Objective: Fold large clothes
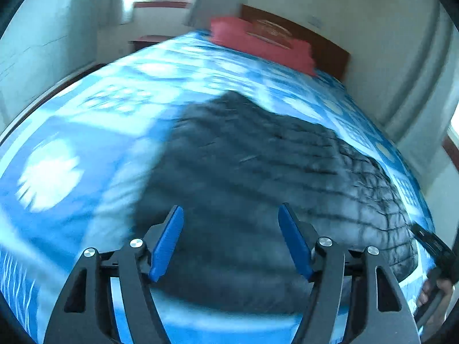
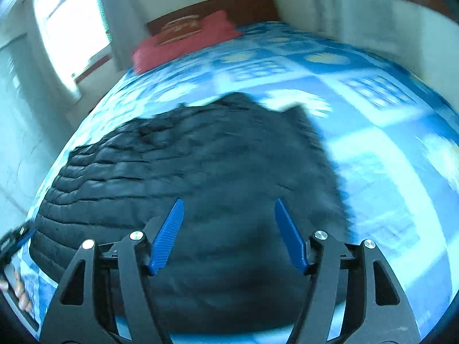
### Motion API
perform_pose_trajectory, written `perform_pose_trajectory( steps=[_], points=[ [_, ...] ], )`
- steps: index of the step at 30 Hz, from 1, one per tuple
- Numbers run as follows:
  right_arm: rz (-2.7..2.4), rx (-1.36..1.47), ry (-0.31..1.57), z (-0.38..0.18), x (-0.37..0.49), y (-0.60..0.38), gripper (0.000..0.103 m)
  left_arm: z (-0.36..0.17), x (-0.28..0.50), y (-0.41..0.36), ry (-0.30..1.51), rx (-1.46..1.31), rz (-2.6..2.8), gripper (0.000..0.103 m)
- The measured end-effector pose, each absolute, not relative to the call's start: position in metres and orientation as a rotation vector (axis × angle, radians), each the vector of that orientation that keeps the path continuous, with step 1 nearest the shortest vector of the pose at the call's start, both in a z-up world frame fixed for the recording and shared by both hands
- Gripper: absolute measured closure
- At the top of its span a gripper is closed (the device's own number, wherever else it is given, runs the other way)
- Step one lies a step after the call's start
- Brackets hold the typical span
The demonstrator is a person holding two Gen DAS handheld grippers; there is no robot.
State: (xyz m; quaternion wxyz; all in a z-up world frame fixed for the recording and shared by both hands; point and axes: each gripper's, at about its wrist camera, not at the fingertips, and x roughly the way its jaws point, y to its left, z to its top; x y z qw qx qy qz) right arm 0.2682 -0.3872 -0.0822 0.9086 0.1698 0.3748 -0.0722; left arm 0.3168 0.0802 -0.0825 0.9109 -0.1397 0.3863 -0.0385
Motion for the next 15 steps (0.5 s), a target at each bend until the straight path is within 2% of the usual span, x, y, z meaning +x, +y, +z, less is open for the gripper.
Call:
perform_pose_trajectory(
  steps=[4,8,10,11,12,14,15],
  points=[
    [-0.197,0.503,0.807,-0.108,0.238,-0.425,0.032,-0.107,0.288,0.127,0.796,-0.461,0.013,0.026],
    [-0.149,0.667,0.825,-0.135,0.237,-0.433,0.032,-0.146,0.291,0.141,0.906,-0.720,-0.052,0.025],
    [-0.145,0.707,0.802,-0.141,0.240,-0.432,0.031,-0.154,0.298,0.142,0.895,-0.806,-0.077,0.023],
    [-0.144,0.721,0.798,-0.144,0.242,-0.432,0.032,-0.155,0.303,0.142,0.876,-0.830,-0.087,0.023],
    [-0.144,0.730,0.798,-0.146,0.243,-0.433,0.040,-0.156,0.308,0.141,0.871,-0.839,-0.089,0.023],
    [-0.134,0.760,0.796,-0.151,0.244,-0.434,0.052,-0.158,0.312,0.142,0.848,-0.859,-0.060,0.038],
    [-0.124,0.767,0.792,-0.149,0.242,-0.434,0.060,-0.159,0.313,0.142,0.846,-0.871,-0.058,0.050]
  ],
)
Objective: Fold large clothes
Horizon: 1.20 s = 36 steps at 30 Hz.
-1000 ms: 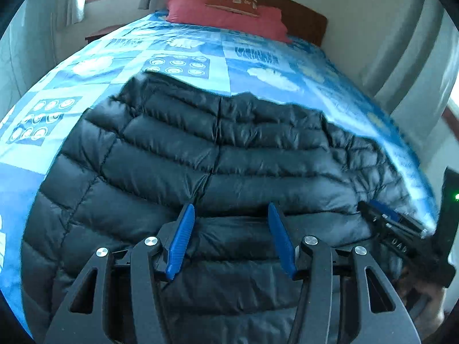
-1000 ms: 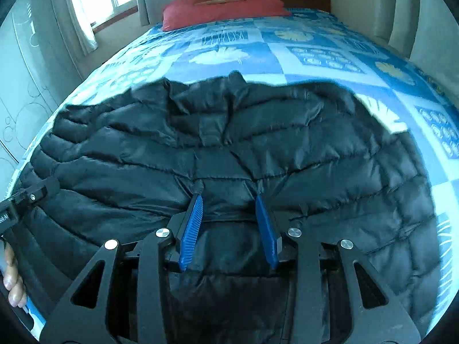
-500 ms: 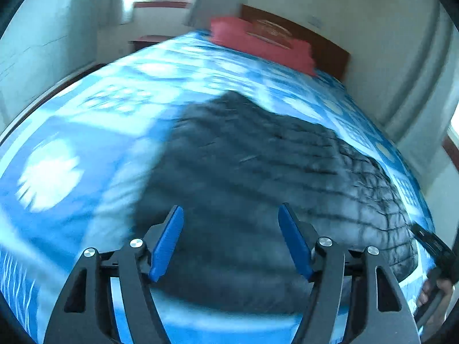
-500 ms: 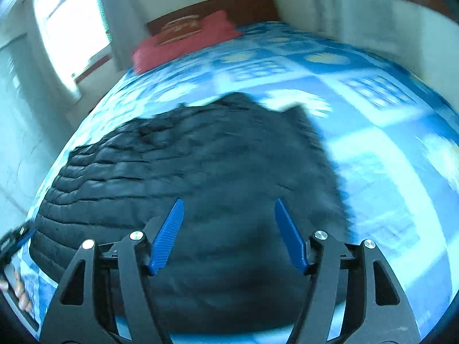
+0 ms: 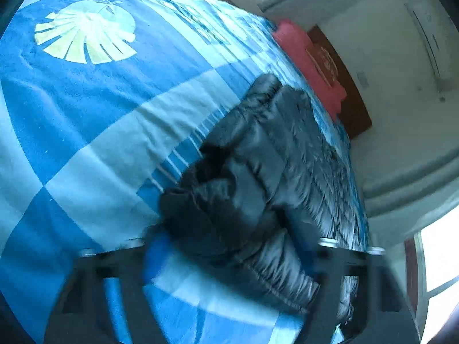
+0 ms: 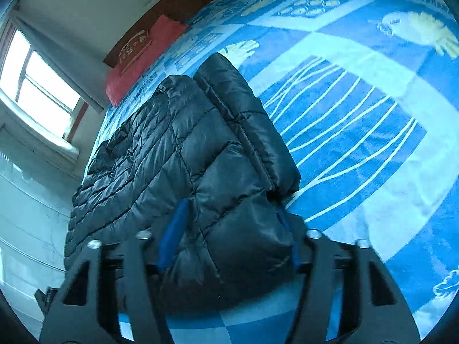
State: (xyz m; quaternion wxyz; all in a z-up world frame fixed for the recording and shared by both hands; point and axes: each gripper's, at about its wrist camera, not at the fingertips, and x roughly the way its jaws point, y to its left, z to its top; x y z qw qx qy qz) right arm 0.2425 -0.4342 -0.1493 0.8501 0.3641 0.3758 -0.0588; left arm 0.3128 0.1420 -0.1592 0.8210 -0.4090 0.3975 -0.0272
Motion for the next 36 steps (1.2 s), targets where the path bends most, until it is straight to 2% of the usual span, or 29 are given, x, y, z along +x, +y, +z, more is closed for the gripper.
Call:
perform_pose_trajectory(
  steps=[1,4,7,36],
  points=[
    [-0.108,0.766,0.780,-0.147,0.240,-0.433,0.068,-0.160,0.314,0.140,0.849,-0.888,-0.062,0.059],
    [-0.091,0.740,0.761,-0.137,0.233,-0.428,0.079,-0.153,0.308,0.141,0.836,-0.854,-0.068,0.072],
    [-0.090,0.741,0.750,-0.133,0.225,-0.425,0.083,-0.146,0.300,0.142,0.831,-0.833,-0.073,0.078],
    [-0.031,0.766,0.808,-0.129,0.089,-0.408,0.085,-0.138,0.148,0.182,0.860,-0.827,-0.063,0.079]
  ],
)
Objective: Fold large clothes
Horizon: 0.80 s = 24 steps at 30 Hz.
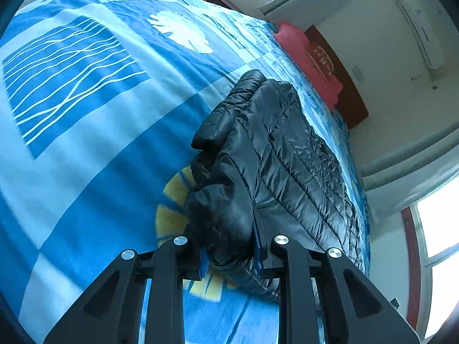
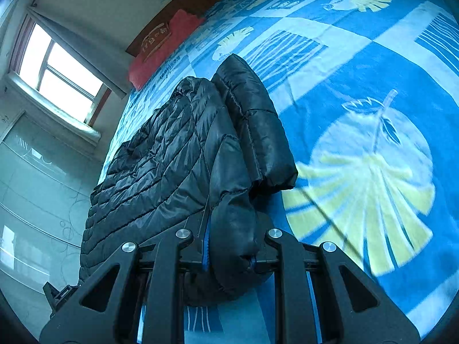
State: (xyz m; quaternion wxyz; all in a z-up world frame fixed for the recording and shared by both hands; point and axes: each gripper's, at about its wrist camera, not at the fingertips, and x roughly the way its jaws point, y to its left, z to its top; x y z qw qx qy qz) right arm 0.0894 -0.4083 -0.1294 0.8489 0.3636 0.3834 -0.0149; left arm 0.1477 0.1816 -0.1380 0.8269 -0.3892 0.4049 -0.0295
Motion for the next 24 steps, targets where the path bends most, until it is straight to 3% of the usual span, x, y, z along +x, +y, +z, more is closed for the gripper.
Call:
perform_pose_trajectory(
  steps=[5,16,24],
  points=[
    [-0.036,0.748,0.816,-0.133,0.083,-0.408,0.082,-0.139,0.142,0.181,0.868,-0.790,-0.068,0.078],
    [-0.088,0.714,0.820,-0.124,0.060,-0.417,0.055,-0.132,0.126,0.189,0.864,-0.703,-0.037,0.062],
    [-0.176,0.684,0.812,-0.114,0.030,-0.434,0.052,-0.143,0.107,0.215,0.883,-0.730,0.015,0.051]
  ],
)
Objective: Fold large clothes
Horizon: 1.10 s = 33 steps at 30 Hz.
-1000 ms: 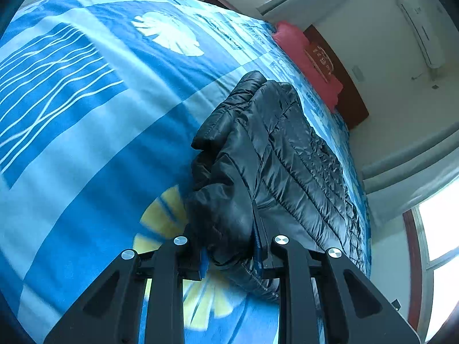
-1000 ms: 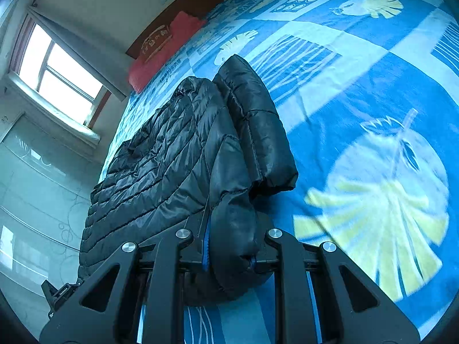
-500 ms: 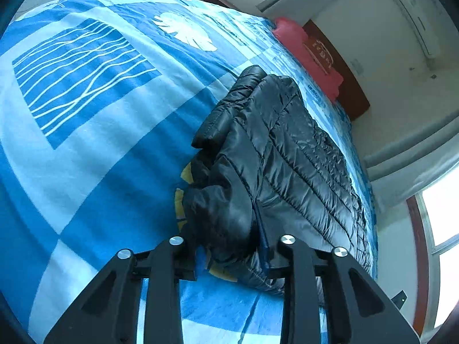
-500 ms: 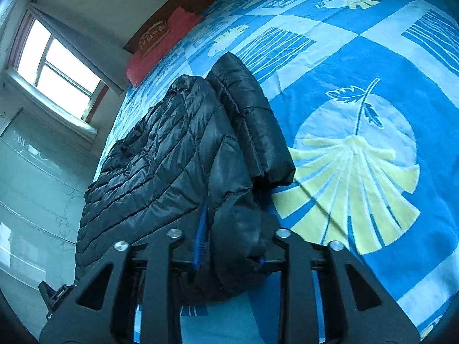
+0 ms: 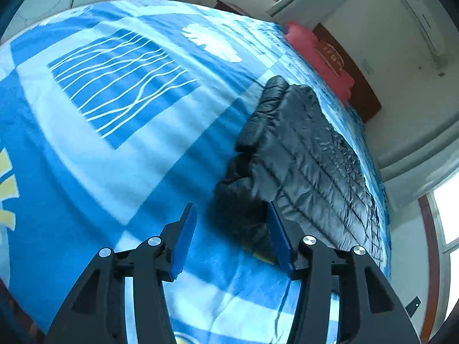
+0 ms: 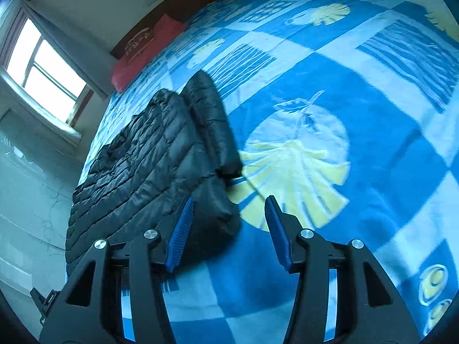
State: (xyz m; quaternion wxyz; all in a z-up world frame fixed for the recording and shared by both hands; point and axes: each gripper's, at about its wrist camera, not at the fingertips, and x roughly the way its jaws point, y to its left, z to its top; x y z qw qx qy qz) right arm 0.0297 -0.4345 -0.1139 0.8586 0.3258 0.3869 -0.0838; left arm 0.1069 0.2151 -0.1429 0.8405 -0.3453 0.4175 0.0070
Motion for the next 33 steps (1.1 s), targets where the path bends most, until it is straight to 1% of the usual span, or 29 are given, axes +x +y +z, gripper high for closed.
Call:
perform_pose_trajectory(
  steps=[3,7,10,11,13,14,17,20,26,28,31,32,33],
  points=[
    [-0.227,0.589,0.793,-0.095,0.027,-0.427,0.052,-0.142,0.099,0.220,0.892,-0.702,0.058,0.051],
    [-0.162,0.524,0.776,-0.073,0.034,-0.402,0.054,-0.136,0.091,0.230,0.887,-0.658,0.087,0.051],
    [-0.081,0.483,0.800,-0.068,0.048,-0.373,0.054,-0.128,0.095,0.233,0.888,-0.628,0.058,0.051],
    [-0.054,0.459,0.814,-0.069,0.056,-0.361,0.054,-0.126,0.097,0.233,0.889,-0.615,0.049,0.050],
    [-0.005,0.413,0.856,-0.074,0.075,-0.335,0.054,-0.124,0.107,0.232,0.907,-0.579,0.033,0.044],
    [0.020,0.401,0.873,-0.076,0.083,-0.325,0.054,-0.123,0.113,0.231,0.919,-0.565,0.023,0.044],
    [0.078,0.363,0.906,-0.080,0.111,-0.290,0.054,-0.120,0.127,0.228,0.932,-0.545,0.000,0.044],
    [0.111,0.331,0.900,-0.077,0.135,-0.260,0.054,-0.114,0.139,0.226,0.911,-0.548,-0.014,0.044],
    [0.143,0.275,0.883,-0.075,0.175,-0.215,0.054,-0.115,0.165,0.227,0.892,-0.664,-0.034,0.044],
    [0.137,0.252,0.908,-0.085,0.188,-0.205,0.055,-0.116,0.177,0.225,0.885,-0.703,-0.046,0.044],
    [0.107,0.224,0.996,-0.112,0.203,-0.197,0.055,-0.116,0.193,0.222,0.882,-0.733,-0.064,0.043],
    [0.101,0.216,0.994,-0.117,0.204,-0.197,0.055,-0.118,0.201,0.221,0.886,-0.746,-0.068,0.043],
    [0.097,0.211,0.991,-0.119,0.203,-0.196,0.055,-0.119,0.208,0.220,0.892,-0.758,-0.068,0.040]
  ],
)
